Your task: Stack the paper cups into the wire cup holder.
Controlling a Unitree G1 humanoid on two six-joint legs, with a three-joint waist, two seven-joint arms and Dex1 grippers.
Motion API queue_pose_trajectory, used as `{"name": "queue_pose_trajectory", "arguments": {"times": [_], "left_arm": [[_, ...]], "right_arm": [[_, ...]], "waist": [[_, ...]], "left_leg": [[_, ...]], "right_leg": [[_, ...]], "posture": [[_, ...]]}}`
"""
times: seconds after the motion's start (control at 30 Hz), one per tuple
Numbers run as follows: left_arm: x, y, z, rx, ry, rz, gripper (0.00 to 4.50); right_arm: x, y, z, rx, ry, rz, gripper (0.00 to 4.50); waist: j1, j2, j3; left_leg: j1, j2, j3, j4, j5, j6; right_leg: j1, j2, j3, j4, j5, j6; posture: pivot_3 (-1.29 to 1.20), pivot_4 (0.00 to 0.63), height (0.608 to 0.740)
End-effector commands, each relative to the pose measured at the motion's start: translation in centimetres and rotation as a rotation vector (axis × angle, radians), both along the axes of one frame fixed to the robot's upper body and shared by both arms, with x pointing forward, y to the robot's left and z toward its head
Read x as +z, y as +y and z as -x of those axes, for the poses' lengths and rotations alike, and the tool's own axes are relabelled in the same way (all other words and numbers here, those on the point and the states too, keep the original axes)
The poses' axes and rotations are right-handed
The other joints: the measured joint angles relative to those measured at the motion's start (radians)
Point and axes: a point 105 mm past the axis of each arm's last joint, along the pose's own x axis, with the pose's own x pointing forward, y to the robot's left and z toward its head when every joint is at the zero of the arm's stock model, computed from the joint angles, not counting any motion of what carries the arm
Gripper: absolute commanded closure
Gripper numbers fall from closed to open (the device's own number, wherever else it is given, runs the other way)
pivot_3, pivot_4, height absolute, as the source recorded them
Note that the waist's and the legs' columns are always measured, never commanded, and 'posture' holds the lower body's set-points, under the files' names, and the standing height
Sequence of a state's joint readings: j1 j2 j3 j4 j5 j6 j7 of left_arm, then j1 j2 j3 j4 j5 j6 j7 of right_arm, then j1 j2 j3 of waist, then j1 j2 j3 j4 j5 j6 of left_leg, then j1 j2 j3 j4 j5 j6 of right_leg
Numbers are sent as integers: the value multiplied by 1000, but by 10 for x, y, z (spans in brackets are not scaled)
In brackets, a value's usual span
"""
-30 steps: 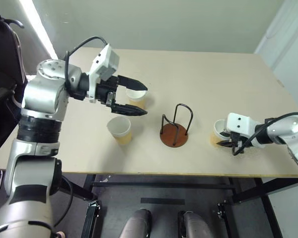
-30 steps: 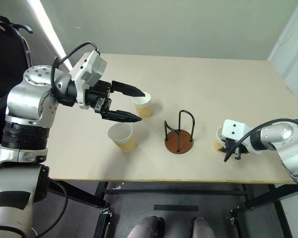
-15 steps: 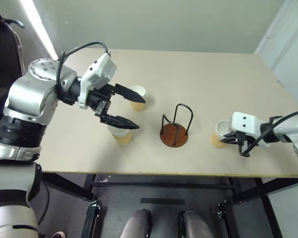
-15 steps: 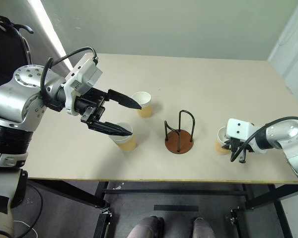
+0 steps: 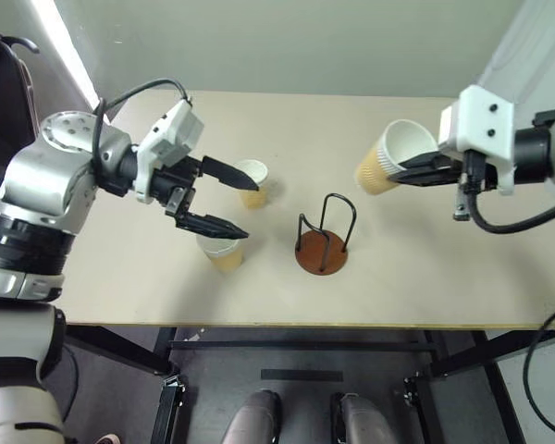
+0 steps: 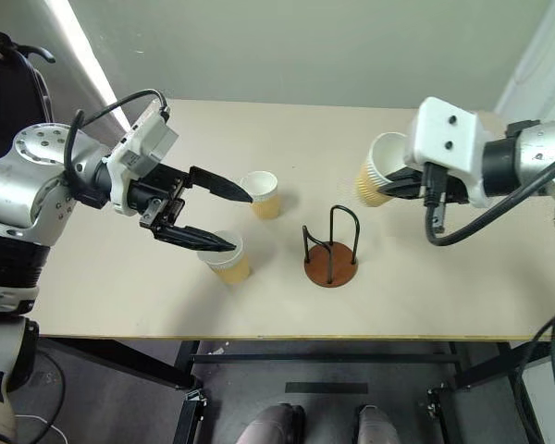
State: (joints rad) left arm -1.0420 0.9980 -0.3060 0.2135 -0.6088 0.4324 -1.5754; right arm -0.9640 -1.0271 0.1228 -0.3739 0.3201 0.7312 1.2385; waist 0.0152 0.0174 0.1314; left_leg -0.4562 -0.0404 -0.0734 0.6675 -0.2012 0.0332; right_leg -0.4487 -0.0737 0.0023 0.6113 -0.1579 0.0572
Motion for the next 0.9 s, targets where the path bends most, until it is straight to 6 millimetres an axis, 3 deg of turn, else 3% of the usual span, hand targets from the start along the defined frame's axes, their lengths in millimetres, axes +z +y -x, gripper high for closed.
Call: {"name": "queue_pose_trajectory", "arguments": {"times": [0.03, 0.37, 0.9], "left_arm": [[15, 3, 6, -40, -39, 0, 0], [37, 8, 1, -4, -99, 66, 0], [46, 12, 2, 18, -121, 91, 0]], "right_arm": [[-1, 16, 7, 60, 1, 1, 4483], [-15, 38, -3, 135, 34, 7, 4483], [-40, 42, -13, 164, 60, 75, 4483]], "waist": [[0, 0, 0], [-2, 0, 0], [-3, 0, 0]], "left_leg": [[0, 0, 0, 0, 0, 0], [0, 0, 0, 0, 0, 0], [-2, 0, 0, 0, 1, 0]], "right_leg": [[0, 0, 0, 0, 0, 0], [-1, 0, 0, 0, 0, -1], [-3, 0, 0, 1, 0, -1]], "posture": [[0, 150, 740], [0, 150, 740], [0, 150, 740]]}}
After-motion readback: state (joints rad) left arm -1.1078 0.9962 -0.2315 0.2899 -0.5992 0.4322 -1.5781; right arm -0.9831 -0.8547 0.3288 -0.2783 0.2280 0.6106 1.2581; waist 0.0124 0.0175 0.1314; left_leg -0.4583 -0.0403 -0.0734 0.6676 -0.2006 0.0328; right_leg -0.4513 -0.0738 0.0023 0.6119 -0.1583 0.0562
